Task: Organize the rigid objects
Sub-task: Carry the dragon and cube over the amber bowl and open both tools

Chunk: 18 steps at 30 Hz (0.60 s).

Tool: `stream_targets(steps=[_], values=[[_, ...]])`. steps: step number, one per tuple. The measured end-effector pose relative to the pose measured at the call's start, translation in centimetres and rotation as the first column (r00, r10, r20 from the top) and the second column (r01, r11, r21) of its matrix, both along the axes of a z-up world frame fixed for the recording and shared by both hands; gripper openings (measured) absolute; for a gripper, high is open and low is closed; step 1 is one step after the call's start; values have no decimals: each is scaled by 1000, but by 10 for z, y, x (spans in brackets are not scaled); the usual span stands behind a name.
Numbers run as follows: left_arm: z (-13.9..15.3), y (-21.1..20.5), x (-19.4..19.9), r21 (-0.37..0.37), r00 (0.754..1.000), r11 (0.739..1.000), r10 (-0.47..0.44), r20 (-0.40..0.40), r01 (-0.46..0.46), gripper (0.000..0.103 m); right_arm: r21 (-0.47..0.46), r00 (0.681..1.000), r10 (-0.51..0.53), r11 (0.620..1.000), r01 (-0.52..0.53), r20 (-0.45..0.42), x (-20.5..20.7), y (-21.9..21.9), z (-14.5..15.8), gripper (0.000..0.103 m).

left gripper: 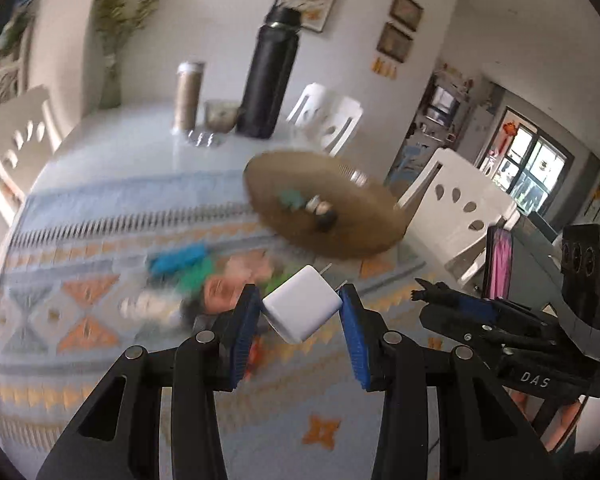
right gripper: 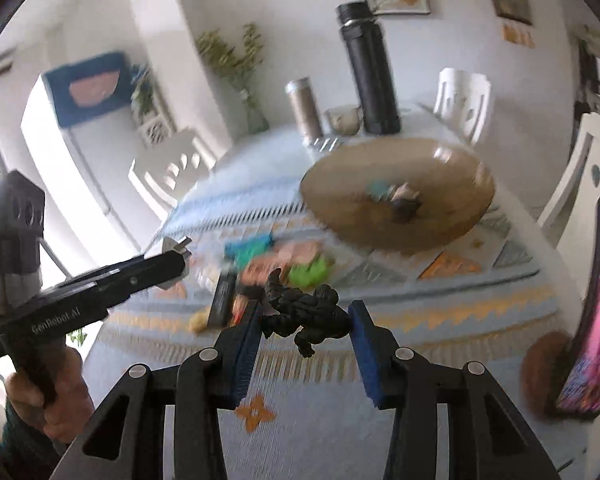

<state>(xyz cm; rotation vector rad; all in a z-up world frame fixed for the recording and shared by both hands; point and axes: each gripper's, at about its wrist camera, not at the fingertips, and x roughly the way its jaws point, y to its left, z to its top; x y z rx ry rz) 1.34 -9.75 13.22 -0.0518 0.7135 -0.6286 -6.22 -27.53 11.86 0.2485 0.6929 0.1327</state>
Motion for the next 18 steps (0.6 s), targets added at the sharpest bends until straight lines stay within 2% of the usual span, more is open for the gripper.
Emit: stream_targets(steps=[3, 7, 11, 14, 18], values=[[22, -25, 20, 12, 999, 1000, -7, 54, 6, 38, 15, 995, -94, 996, 93, 32, 14, -19, 23, 43], [29, -50, 48, 4, 998, 1000, -7, 66, 7, 38, 31, 974, -202, 979, 200, 99, 33, -34, 43, 43], [7, -69, 74, 36, 999, 999, 10, 41, -12, 38, 23, 955, -278, 961, 277, 106, 57, -47, 38, 43], [-19, -82, 89, 53, 1000, 999, 4, -16, -3, 38, 27, 952, -299, 954, 298, 63, 73, -57, 21, 43], [-37, -94, 103, 66, 999, 998, -3, -54, 6, 38, 15, 953, -304, 953, 304, 8, 92, -64, -4, 43]])
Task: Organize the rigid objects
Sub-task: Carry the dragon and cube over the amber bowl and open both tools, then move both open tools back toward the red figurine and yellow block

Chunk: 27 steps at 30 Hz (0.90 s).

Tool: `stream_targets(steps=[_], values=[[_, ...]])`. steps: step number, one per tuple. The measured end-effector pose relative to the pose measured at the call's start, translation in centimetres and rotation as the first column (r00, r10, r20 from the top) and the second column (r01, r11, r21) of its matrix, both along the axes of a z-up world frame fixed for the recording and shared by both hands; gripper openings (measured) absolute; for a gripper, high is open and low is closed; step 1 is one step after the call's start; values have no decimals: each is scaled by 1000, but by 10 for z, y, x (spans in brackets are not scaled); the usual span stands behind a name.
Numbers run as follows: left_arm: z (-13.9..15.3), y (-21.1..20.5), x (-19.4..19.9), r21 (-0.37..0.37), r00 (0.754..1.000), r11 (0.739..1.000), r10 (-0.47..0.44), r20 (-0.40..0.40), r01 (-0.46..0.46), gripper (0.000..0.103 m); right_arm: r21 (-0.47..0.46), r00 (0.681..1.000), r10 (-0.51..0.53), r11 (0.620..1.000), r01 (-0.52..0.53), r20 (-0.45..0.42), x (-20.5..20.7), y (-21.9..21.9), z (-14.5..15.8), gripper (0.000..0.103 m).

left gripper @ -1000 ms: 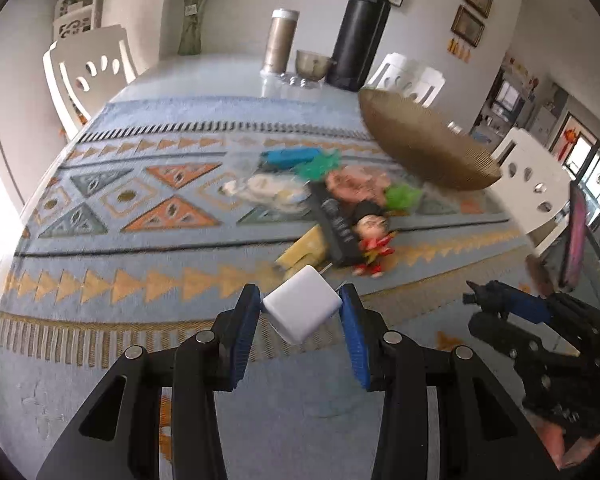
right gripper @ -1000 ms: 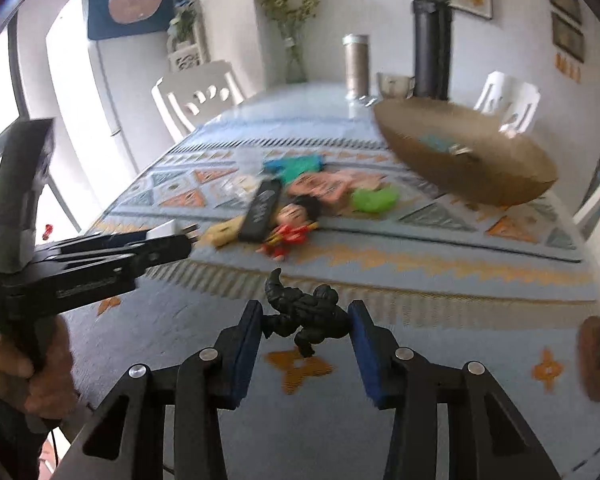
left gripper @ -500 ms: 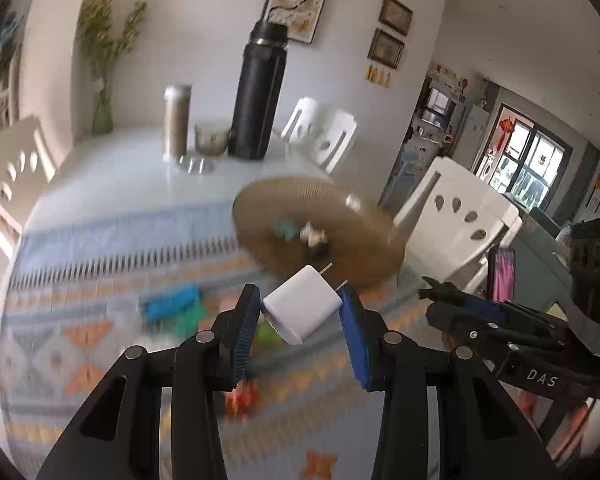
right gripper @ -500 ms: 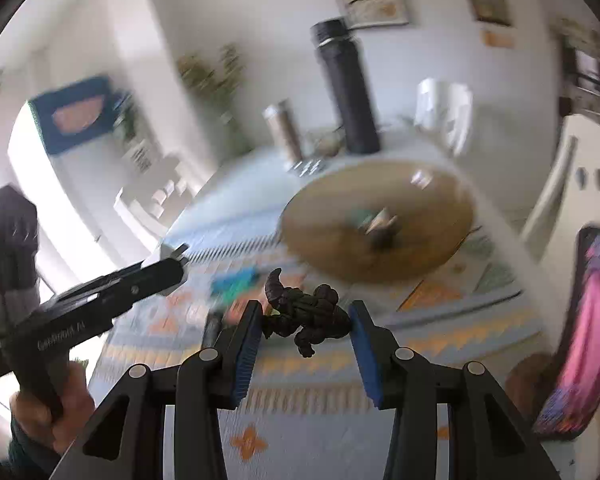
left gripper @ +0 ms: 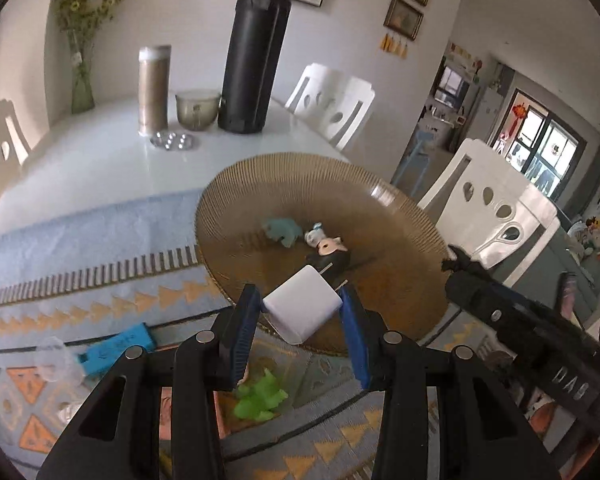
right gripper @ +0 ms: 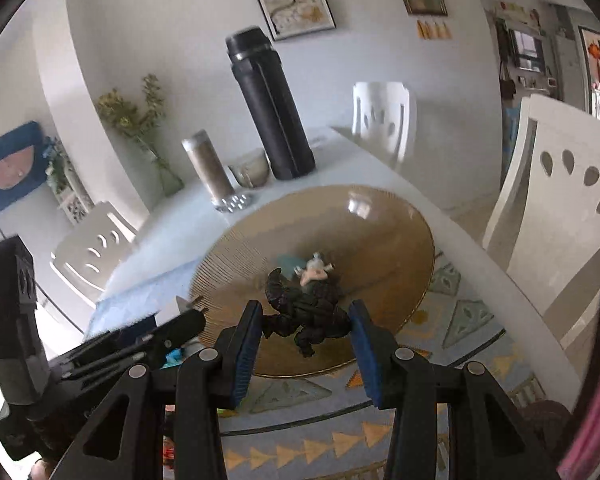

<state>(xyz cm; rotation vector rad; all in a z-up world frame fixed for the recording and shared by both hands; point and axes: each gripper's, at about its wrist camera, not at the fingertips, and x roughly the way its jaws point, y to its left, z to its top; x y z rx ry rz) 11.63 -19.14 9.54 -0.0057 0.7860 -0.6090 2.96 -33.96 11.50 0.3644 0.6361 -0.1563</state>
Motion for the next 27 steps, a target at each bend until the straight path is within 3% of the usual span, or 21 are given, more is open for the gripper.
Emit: stream_targets(steps=[8, 12, 13, 15, 20, 24, 27], values=[[-8, -18, 9, 37, 1000, 999, -13, 2, 13, 39, 12, 999, -7, 1000, 8, -47, 16, -12, -22, 43], [-2, -17, 8, 51, 999, 999, 17, 39, -19, 64, 22, 999, 1, 1000, 0, -40, 19, -16, -19, 48], [1, -14, 7, 47, 999, 999, 16, 39, -18, 66, 21, 999, -8, 1000, 9, -36, 18, -17, -17, 51], [11, -6, 3, 34, 999, 999, 11, 46, -13, 66, 24, 1000, -19, 1000, 20, -19, 11, -19, -8, 53], [51, 29, -28, 8, 988, 999, 43, 150, -45, 67, -3, 999, -5, 1000, 5, 53, -19, -9, 23, 53], [77, 62, -55, -45, 980, 995, 98, 175, -92, 68, -10, 995, 39, 999, -38, 93, -39, 7, 42, 54], [96, 89, -81, -44, 970, 992, 127, 208, -120, 68, -9, 989, 86, 996, -85, 117, -55, 21, 53, 54]])
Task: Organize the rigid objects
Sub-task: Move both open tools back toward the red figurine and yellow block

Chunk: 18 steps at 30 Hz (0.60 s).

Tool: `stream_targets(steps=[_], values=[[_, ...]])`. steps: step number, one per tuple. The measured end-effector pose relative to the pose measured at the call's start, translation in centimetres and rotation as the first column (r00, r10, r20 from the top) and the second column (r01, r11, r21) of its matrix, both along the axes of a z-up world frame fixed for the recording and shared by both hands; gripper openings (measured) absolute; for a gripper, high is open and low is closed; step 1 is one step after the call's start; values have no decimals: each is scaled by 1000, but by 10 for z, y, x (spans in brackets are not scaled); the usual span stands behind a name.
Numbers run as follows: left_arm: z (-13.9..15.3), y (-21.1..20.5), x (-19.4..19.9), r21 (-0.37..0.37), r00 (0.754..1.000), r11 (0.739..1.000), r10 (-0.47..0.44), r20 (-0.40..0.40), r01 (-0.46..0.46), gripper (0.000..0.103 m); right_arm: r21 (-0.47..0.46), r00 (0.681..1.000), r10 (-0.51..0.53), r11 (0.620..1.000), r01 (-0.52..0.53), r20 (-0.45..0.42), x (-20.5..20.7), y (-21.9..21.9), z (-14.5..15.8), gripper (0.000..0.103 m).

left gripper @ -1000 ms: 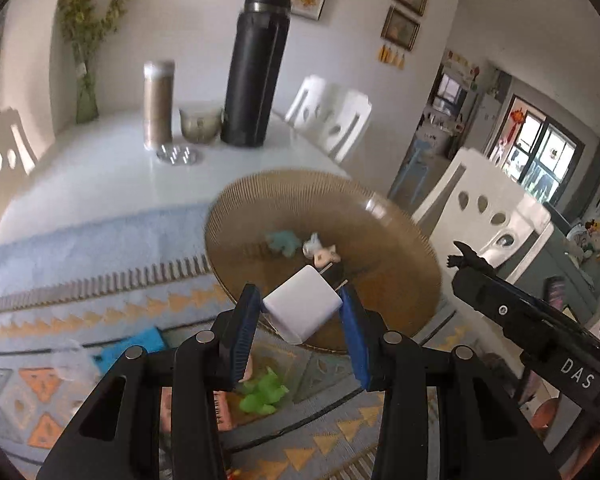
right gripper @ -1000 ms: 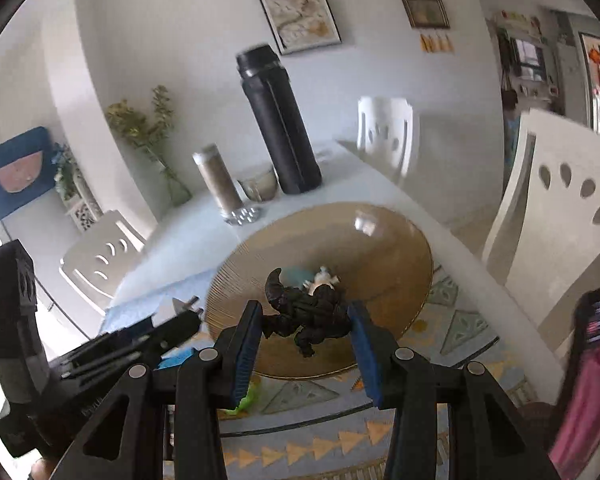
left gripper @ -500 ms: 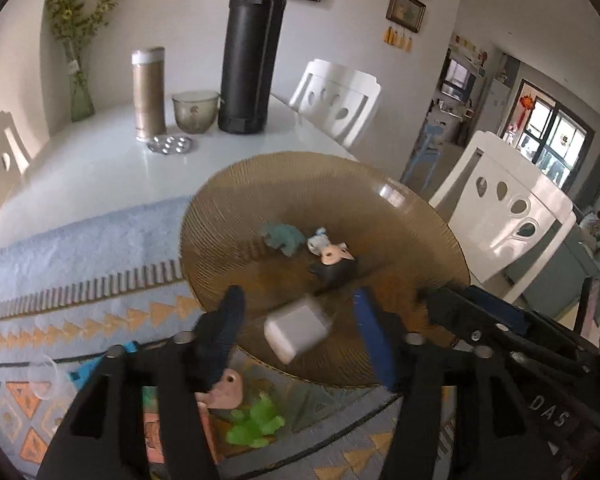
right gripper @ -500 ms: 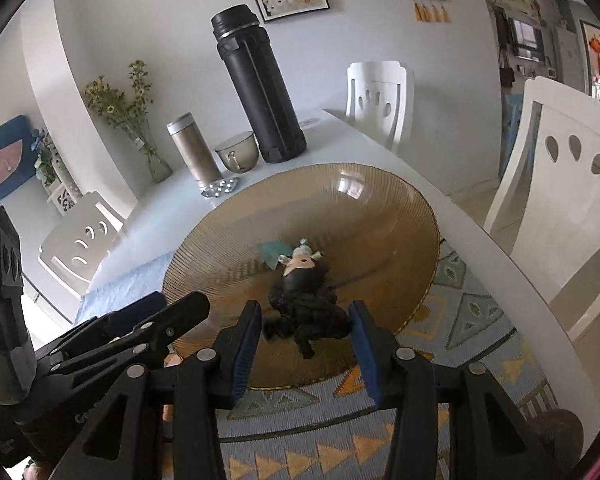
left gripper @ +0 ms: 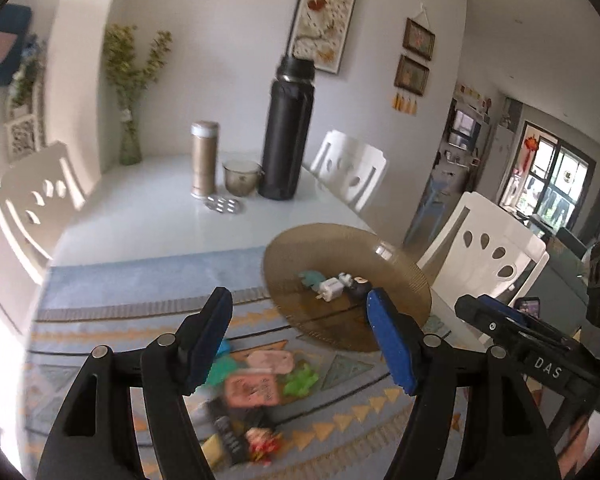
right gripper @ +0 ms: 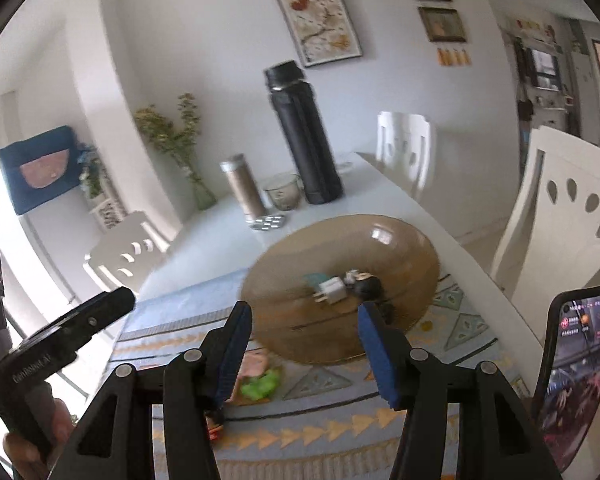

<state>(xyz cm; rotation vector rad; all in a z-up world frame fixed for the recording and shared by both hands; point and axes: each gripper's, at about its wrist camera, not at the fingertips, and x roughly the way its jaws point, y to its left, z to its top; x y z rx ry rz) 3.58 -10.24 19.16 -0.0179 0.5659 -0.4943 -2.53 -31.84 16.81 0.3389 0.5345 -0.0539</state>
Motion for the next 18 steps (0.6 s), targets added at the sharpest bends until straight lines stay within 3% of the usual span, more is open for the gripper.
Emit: stream_targets(steps=[2, 4, 7, 11, 13, 15, 18], values=[[9, 20, -15, -11, 999, 1000, 21, 29, -21, 69, -12, 999, 29, 1000, -29, 16, -11, 12, 6, 55], [15, 50, -32, -39, 997, 998, 58, 42, -56, 77, -26, 998, 51, 998, -51, 25, -18, 22, 9, 56], [7, 89, -50, -64, 989, 988, 146, 38, -143, 82, -53, 995, 100, 994, -99, 19, -23, 41, 5, 57], [-50, 128, -57, -32, 963, 964, 261, -67, -263, 82, -53, 987, 152, 987, -154, -41, -20, 61, -28, 59], [-90, 138, -50, 31, 934, 947, 320, -159, -319, 82, -81, 986, 153, 984, -159, -73, -16, 70, -52, 61], [-126, 145, -48, 40, 917, 943, 332, -222, -332, 82, -147, 983, 150, 975, -164, -103, -13, 83, -77, 61], [-155, 141, -43, 26, 913, 952, 300, -275, -304, 82, -120, 969, 206, 967, -223, -139, -9, 94, -103, 61]])
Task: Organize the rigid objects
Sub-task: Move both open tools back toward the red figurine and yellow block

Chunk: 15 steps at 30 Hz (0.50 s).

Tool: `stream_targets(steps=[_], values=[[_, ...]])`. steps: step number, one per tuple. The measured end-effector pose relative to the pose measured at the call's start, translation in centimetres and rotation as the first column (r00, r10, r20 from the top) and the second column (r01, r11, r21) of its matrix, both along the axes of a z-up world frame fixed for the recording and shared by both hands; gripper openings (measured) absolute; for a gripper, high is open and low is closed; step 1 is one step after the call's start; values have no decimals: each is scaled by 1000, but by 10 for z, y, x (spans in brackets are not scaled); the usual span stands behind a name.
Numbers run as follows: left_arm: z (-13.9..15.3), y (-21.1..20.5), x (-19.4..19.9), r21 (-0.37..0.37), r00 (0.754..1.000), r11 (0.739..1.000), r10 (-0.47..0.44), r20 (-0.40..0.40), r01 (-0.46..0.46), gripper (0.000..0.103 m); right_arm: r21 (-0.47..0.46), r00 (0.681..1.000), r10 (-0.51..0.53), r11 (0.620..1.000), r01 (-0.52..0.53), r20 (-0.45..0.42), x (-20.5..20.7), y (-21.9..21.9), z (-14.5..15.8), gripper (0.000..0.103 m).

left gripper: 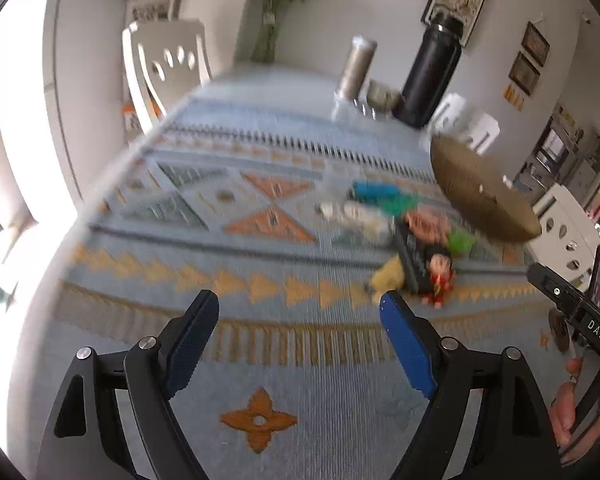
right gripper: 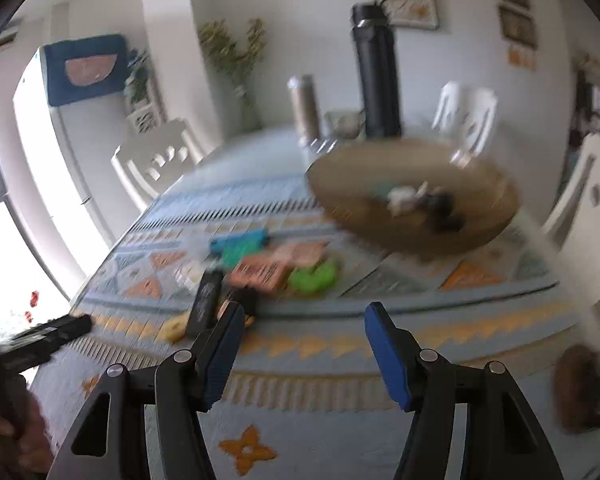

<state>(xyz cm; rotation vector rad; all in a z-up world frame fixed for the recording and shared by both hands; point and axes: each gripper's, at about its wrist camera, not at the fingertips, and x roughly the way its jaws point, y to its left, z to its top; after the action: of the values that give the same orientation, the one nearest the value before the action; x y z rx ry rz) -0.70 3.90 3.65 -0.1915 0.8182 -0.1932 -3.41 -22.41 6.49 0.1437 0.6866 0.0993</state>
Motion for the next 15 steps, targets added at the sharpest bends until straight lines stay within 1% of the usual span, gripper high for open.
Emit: stream_targets(steps=[2, 4, 5, 7, 9, 10, 13, 15], values=[[-6, -6, -1, 16, 1000, 1000, -16, 5, 16, 82, -18, 1000, 9, 1000, -9, -7, 3, 5, -8, 61], [-6, -14, -3, 55, 1000, 998, -27, 14, 26, 82, -51, 1000, 8, 999, -8, -3, 5, 8, -13, 62], [-6, -16, -5, 62, 999, 998, -35, 20, 34, 82, -56, 1000, 12, 998, -12, -5, 6, 8, -17, 63], [-6, -20, -7, 73, 999, 997, -42, 29, 40, 82, -42, 1000, 12, 999, -13, -19, 9, 7, -27, 64], [-8, -22, -7, 85, 999, 995, -46, 25, 44, 82, -34, 997, 1, 999, -4, -72, 17, 6, -34, 64], [-8, -23, -7, 87, 998, 995, -52, 27, 49, 82, -31, 996, -5, 1000, 2, -84, 19, 5, -36, 64], [-7, -25, -9, 104, 998, 993, -62, 33, 59, 82, -1, 997, -1, 1000, 1, -83, 19, 0, -36, 64], [-7, -27, -10, 103, 996, 992, -79, 33, 75, 82, -4, 995, -16, 1000, 16, -96, 21, -1, -38, 64]])
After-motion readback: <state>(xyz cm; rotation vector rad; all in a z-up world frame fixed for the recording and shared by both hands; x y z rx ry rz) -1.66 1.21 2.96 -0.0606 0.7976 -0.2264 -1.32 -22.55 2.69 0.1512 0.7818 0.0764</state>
